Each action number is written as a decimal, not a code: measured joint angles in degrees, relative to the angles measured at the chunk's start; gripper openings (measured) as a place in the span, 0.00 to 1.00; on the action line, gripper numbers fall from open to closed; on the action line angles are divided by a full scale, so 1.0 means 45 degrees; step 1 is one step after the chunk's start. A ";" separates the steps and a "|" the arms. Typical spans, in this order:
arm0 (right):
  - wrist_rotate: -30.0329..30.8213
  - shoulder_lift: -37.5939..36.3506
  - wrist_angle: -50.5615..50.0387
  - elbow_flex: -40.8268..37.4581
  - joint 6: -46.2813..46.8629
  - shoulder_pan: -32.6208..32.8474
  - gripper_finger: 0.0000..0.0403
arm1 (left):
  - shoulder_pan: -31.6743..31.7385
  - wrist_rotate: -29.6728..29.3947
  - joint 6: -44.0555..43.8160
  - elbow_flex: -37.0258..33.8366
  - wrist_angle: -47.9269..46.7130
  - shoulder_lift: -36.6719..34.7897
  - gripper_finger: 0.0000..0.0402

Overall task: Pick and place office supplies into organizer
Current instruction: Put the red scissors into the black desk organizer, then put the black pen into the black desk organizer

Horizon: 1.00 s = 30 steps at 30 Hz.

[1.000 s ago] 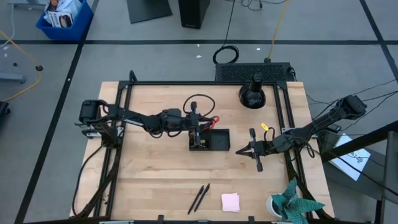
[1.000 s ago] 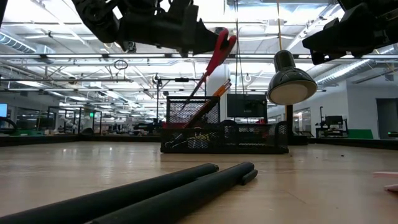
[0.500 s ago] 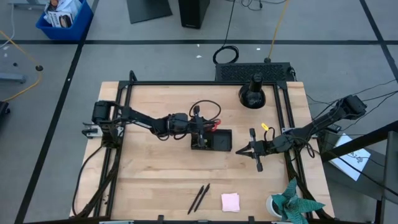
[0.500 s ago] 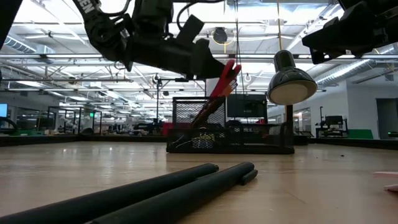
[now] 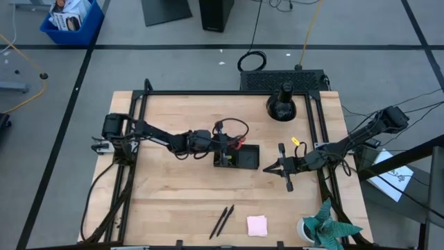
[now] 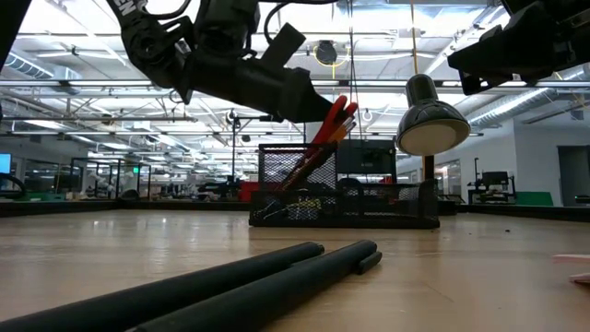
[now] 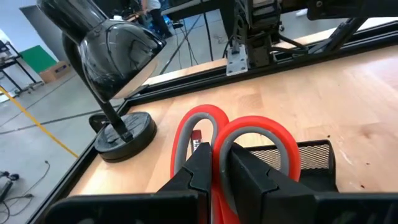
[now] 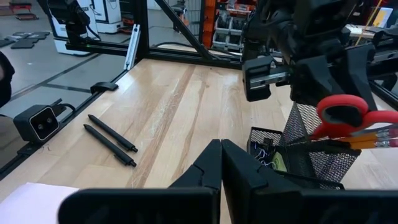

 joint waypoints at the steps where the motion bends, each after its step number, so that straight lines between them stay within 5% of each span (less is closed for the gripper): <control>1: 0.0000 0.0000 0.0000 0.0000 0.0000 0.0000 0.00 | -0.0017 -0.0020 -0.0021 0.0000 0.0003 0.0000 0.09; 8: -0.0005 0.0000 0.0005 0.0000 0.0088 0.0000 0.00 | 0.0005 0.0320 -0.0627 0.0005 -0.0142 -0.0005 0.11; 15: -0.0010 0.0000 0.0008 0.0000 0.0228 0.0000 0.00 | 0.0199 0.1362 -0.1057 -0.0019 -0.0535 0.0000 0.32; 21: -0.0010 -0.0005 0.0228 0.0000 0.0243 0.0005 0.00 | 0.0188 0.1018 -0.1001 -0.0019 -0.0350 -0.0106 0.51; 26: -0.0015 -0.0002 0.0425 0.0000 0.0243 0.0005 0.00 | 0.0141 0.0881 -0.0964 0.0193 -0.0728 -0.0877 0.59; 30: -0.0029 0.0000 0.0515 0.0000 0.0238 0.0010 0.00 | -0.0219 0.0268 -0.1205 0.0708 -0.2942 -0.1687 0.62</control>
